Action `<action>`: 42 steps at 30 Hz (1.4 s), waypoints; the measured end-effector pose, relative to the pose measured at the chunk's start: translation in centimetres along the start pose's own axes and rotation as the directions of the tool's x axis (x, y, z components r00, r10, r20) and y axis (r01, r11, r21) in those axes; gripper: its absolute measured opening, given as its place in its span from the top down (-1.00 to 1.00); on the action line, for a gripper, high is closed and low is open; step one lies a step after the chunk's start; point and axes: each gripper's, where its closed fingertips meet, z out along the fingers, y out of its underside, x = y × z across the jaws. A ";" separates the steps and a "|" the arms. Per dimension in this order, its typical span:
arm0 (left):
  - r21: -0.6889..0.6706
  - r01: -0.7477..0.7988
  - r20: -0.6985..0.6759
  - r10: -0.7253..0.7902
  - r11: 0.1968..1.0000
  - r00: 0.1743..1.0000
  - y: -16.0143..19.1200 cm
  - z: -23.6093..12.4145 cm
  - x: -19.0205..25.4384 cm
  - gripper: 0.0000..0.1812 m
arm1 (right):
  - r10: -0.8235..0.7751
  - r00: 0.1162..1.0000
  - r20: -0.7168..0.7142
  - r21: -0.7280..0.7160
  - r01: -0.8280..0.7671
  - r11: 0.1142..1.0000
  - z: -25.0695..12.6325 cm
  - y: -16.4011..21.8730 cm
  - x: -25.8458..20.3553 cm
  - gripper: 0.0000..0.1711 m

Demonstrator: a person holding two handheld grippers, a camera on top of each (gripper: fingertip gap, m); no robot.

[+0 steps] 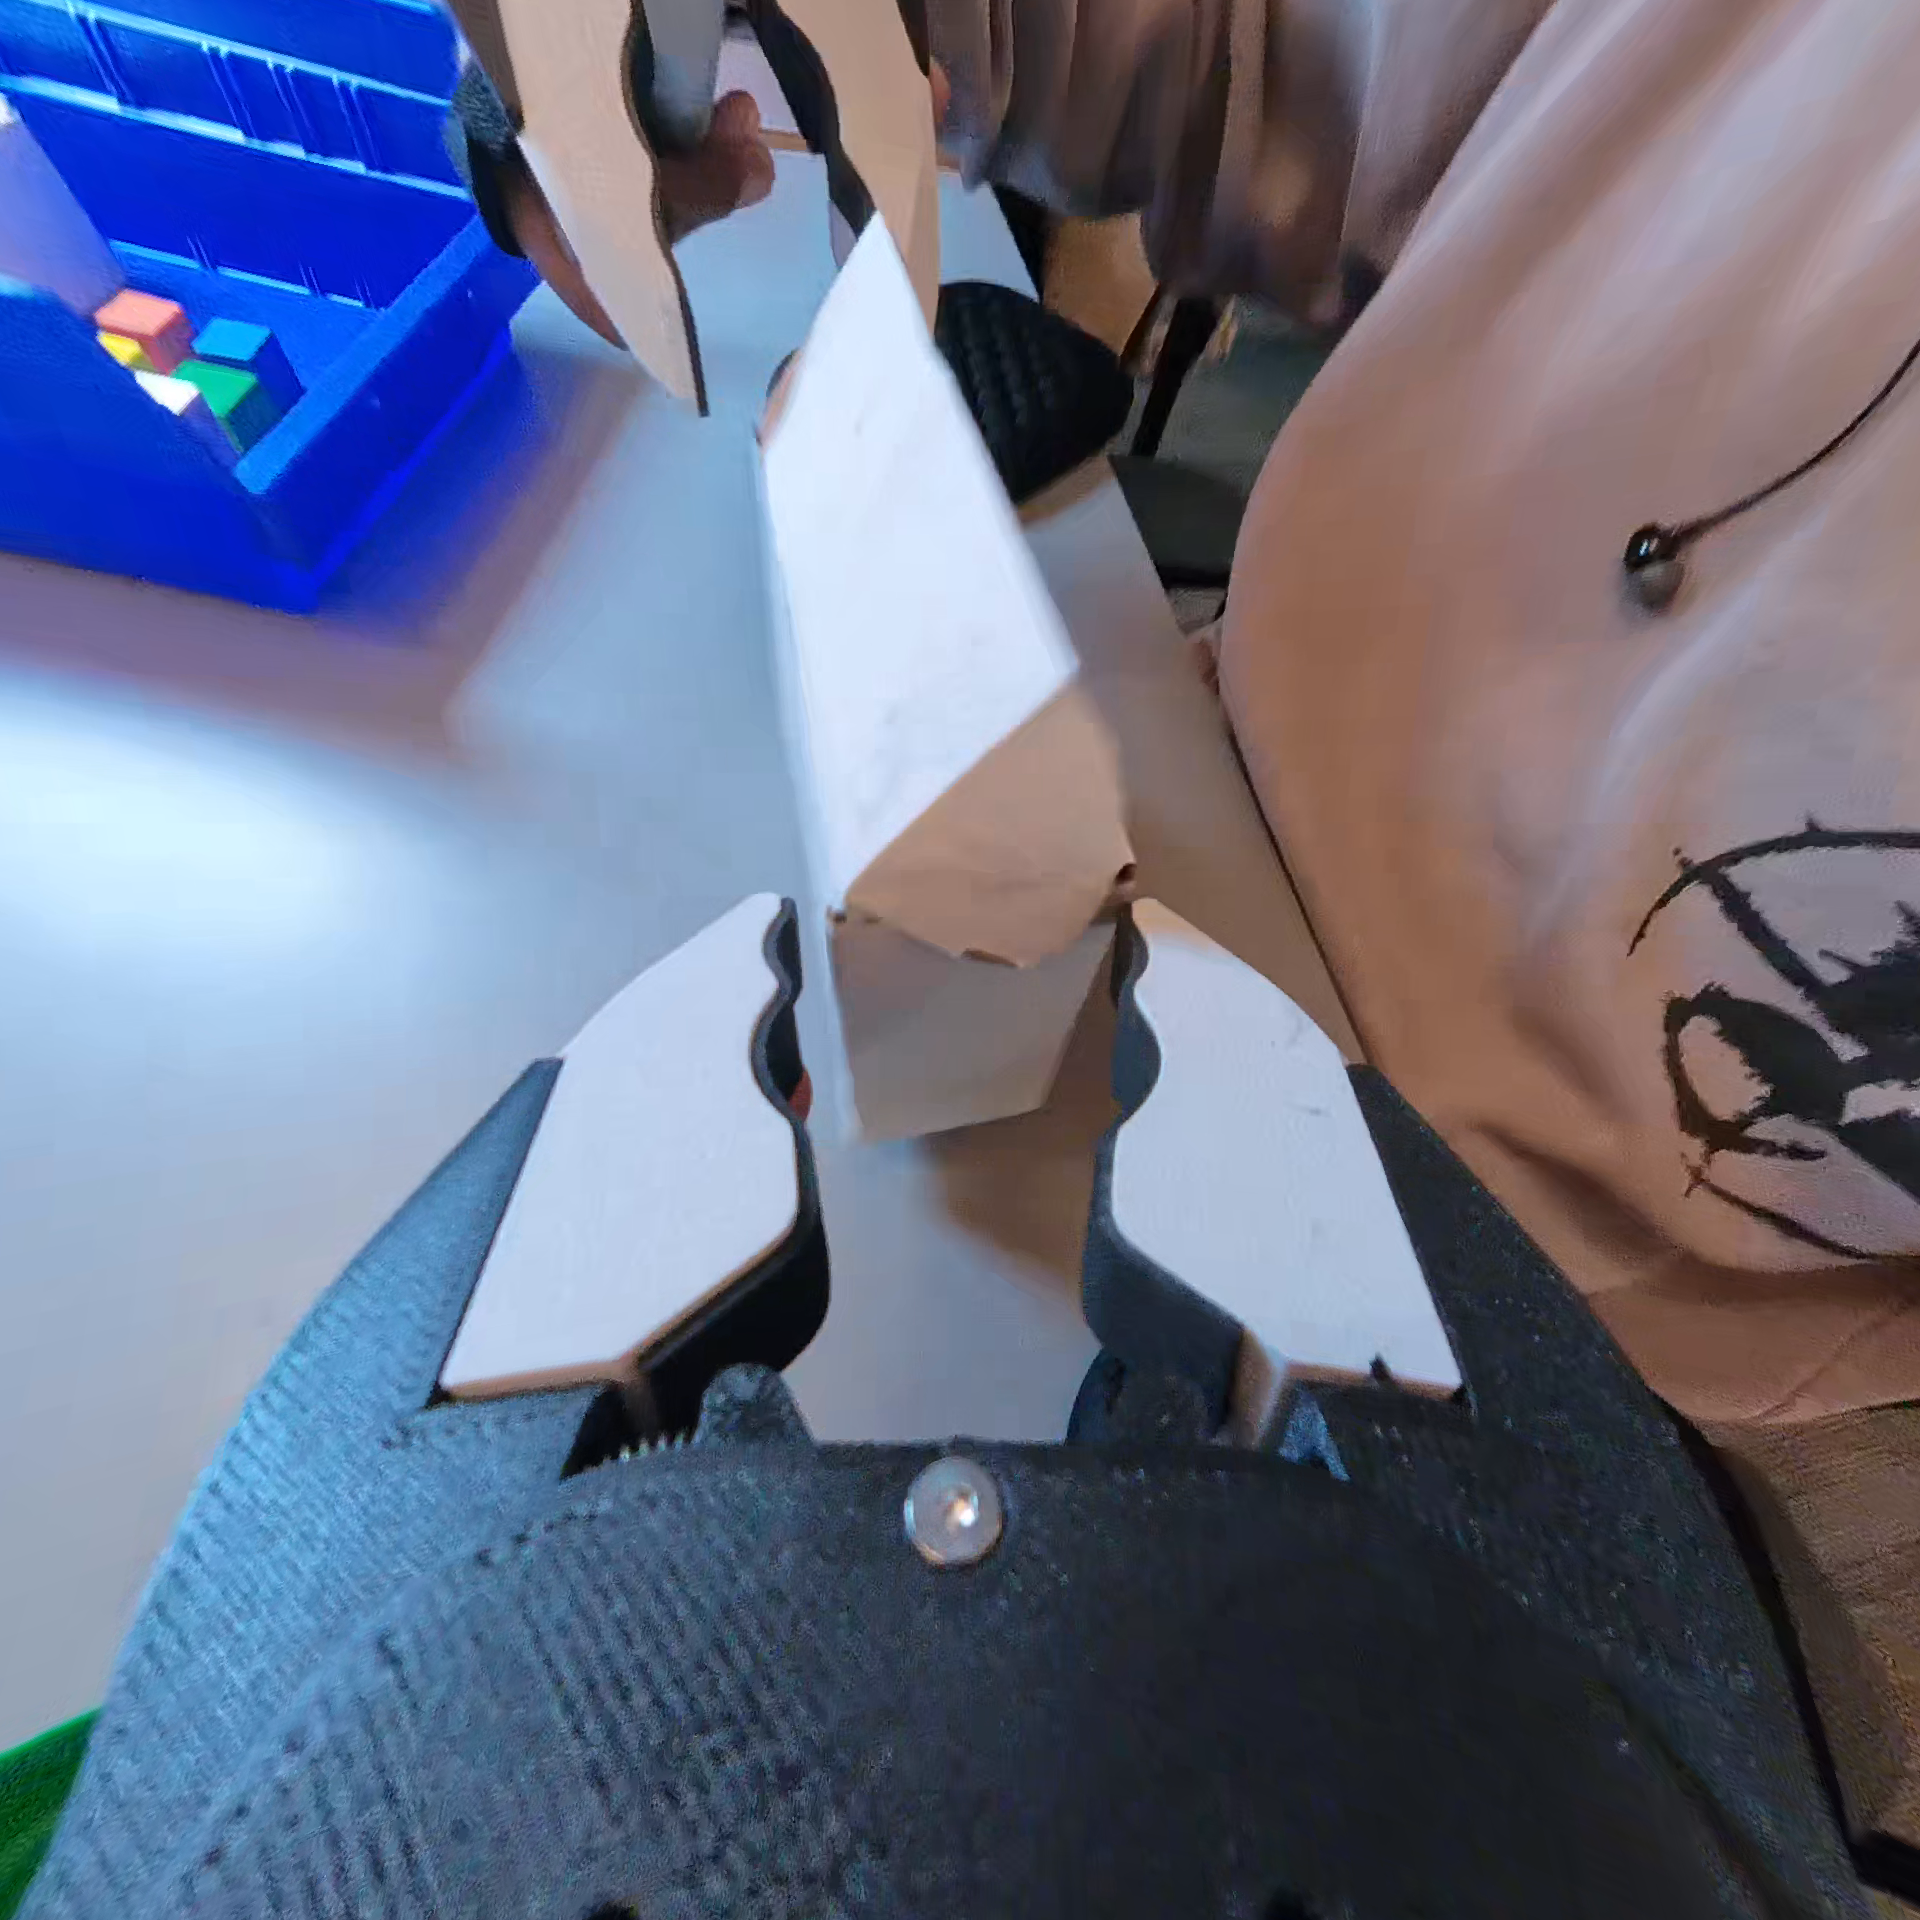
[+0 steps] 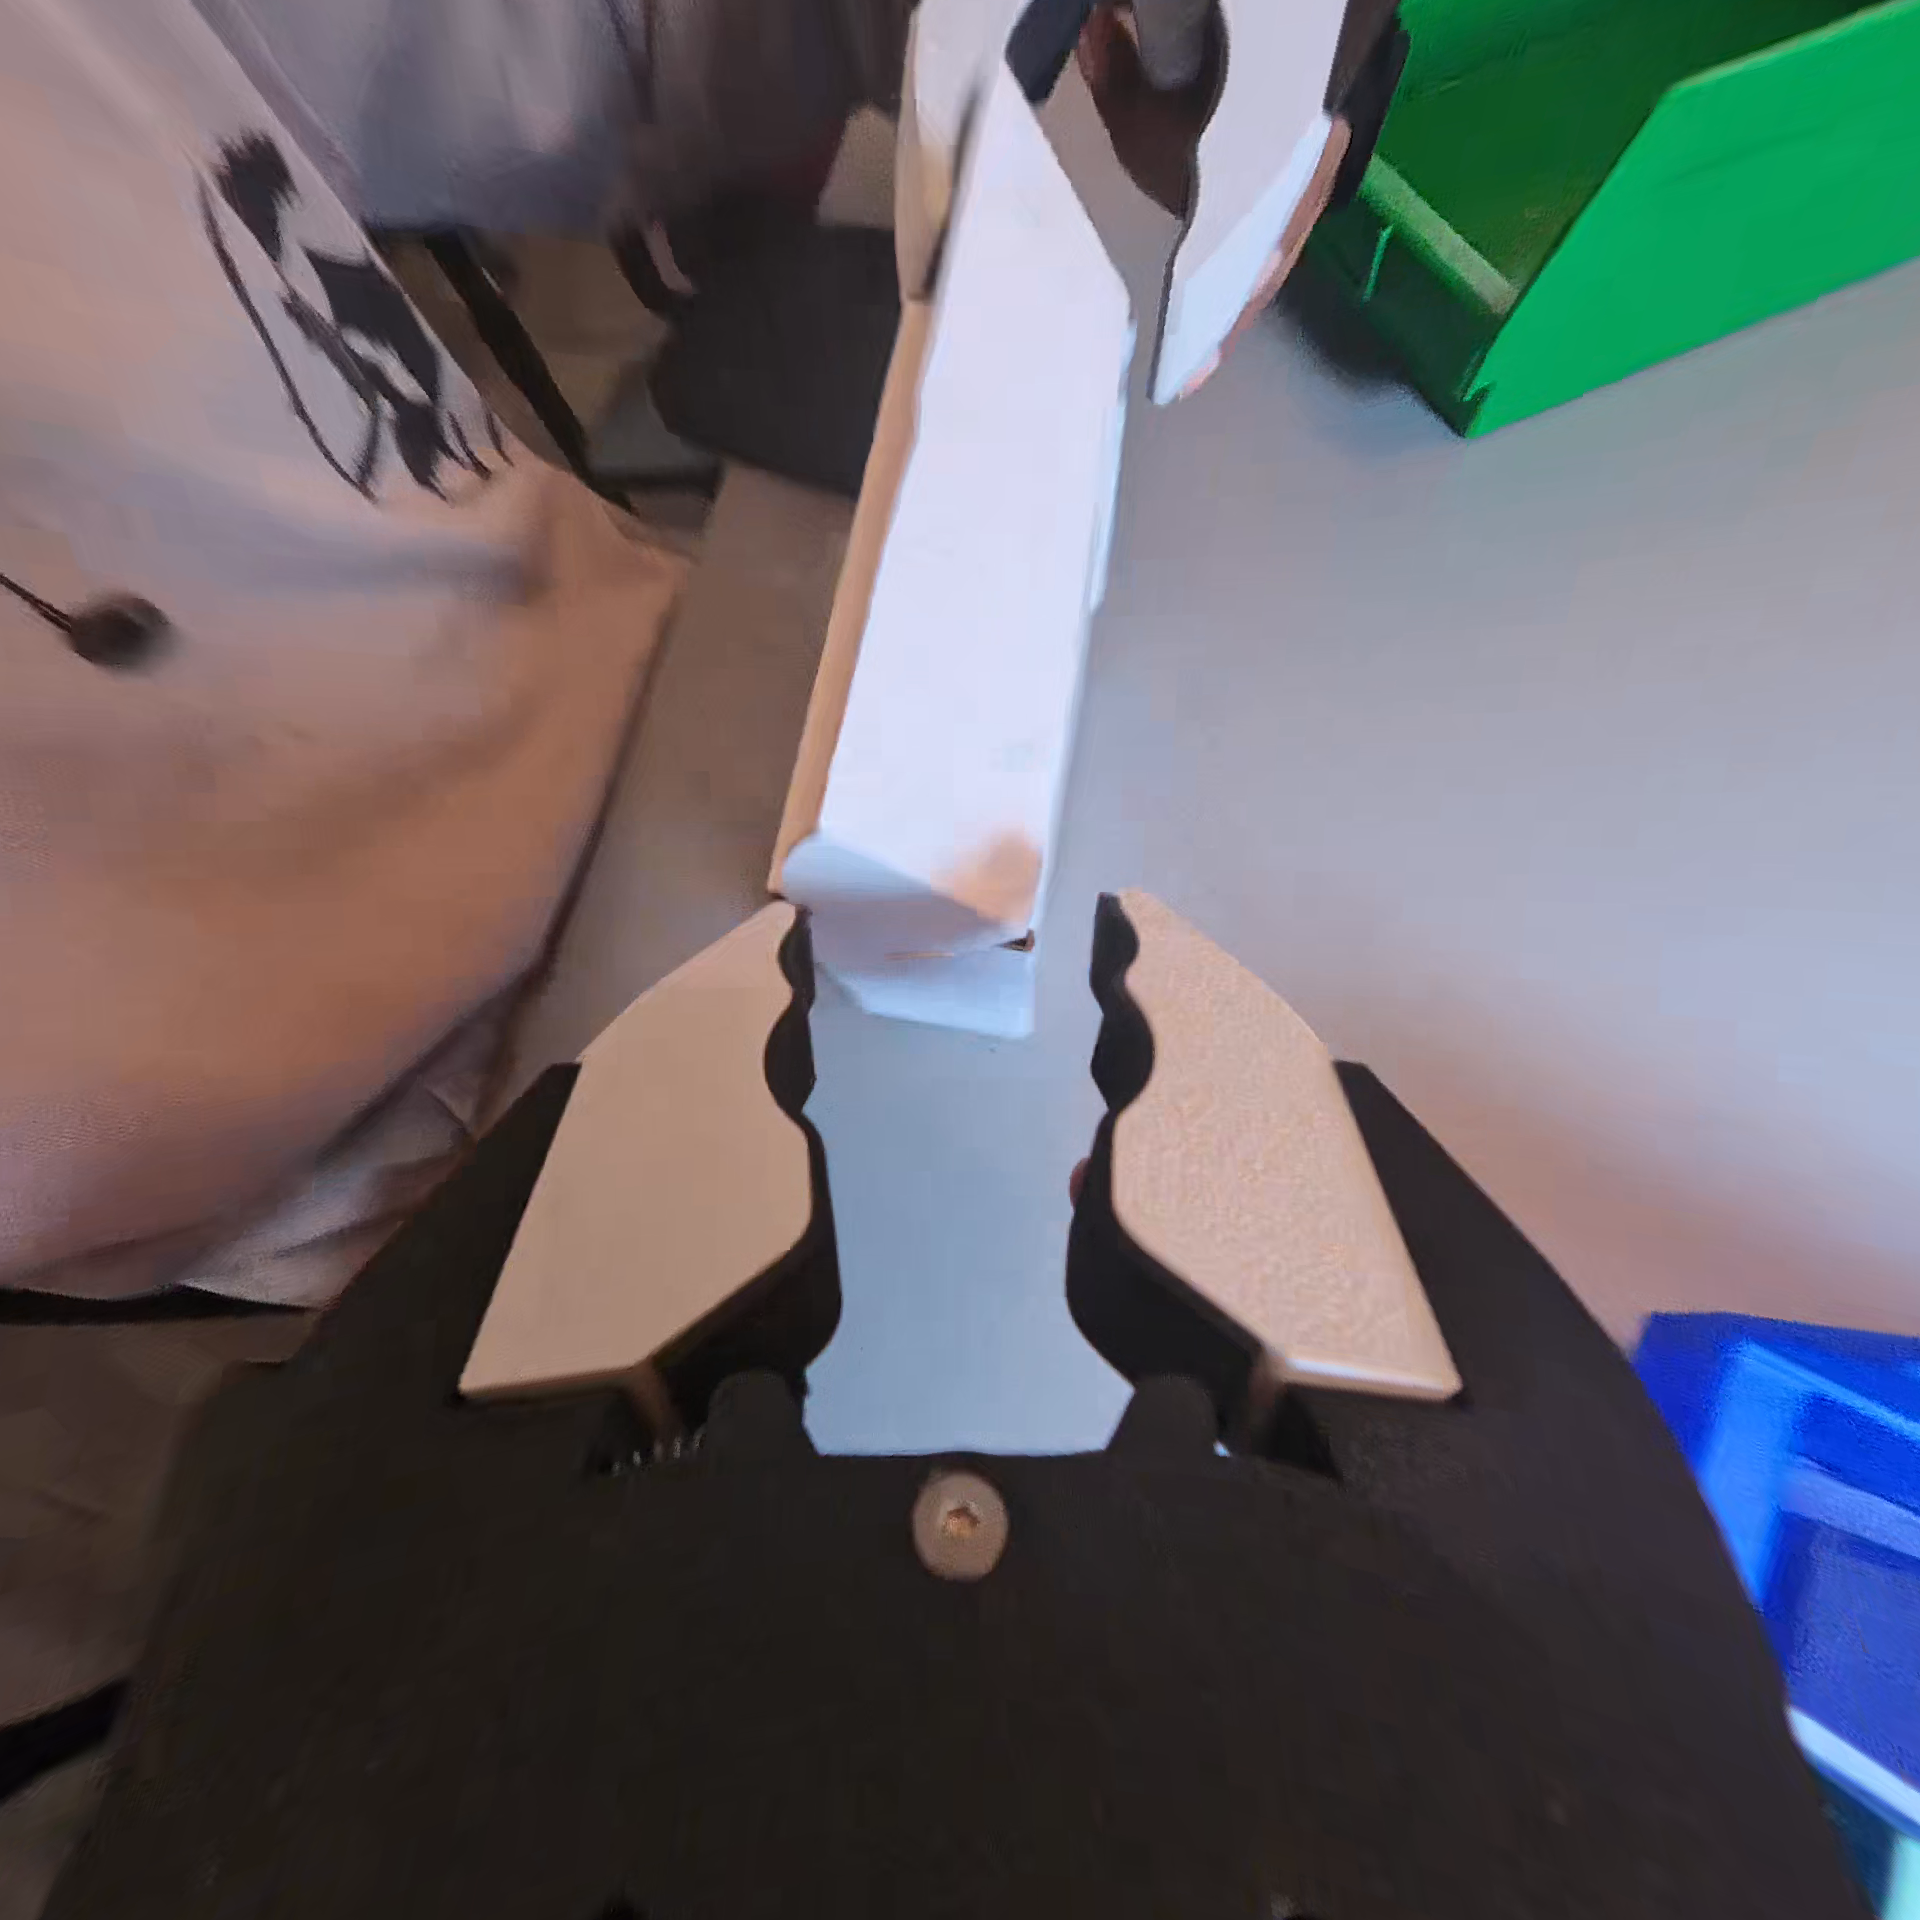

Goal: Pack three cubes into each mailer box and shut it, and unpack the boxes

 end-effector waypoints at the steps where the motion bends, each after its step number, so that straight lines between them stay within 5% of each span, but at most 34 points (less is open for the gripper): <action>1: 0.012 0.038 -0.021 -0.038 0.999 0.999 0.5 0.1 -0.5 0.37 | 0.054 0.998 0.045 0.049 -0.056 0.997 -0.1 0.0 0.2 0.40; 4: 0.109 0.124 -0.056 -0.119 0.986 0.991 0.9 0.4 -1.3 0.37 | 0.152 0.981 0.121 0.169 -0.171 0.971 -0.3 0.2 0.8 0.41; 8: 0.163 0.048 0.019 -0.052 0.985 0.998 0.5 -0.4 -1.0 0.35 | 0.135 0.985 0.108 0.253 -0.158 0.955 -1.2 0.3 0.4 0.42; 20: -0.028 -0.230 0.133 0.231 0.973 0.964 -1.0 -0.6 1.6 0.31 | -0.098 0.994 -0.057 0.179 0.107 0.978 -0.5 -0.4 -2.5 0.37; 30: -0.006 -0.242 0.091 0.241 0.970 0.966 -1.3 -0.1 1.5 0.56 | -0.139 0.988 -0.065 0.158 0.147 0.976 0.2 -0.6 -2.8 0.51; 36: 0.015 -0.214 0.080 0.212 0.977 0.974 -1.9 0.4 1.6 0.63 | -0.077 0.995 -0.055 0.187 0.086 0.979 0.6 -1.1 -2.8 0.57; 42: 0.044 -0.062 0.058 0.059 0.997 0.997 -2.4 0.3 1.8 0.65 | 0.159 0.987 0.006 0.158 -0.158 0.975 0.6 -1.5 -3.1 0.59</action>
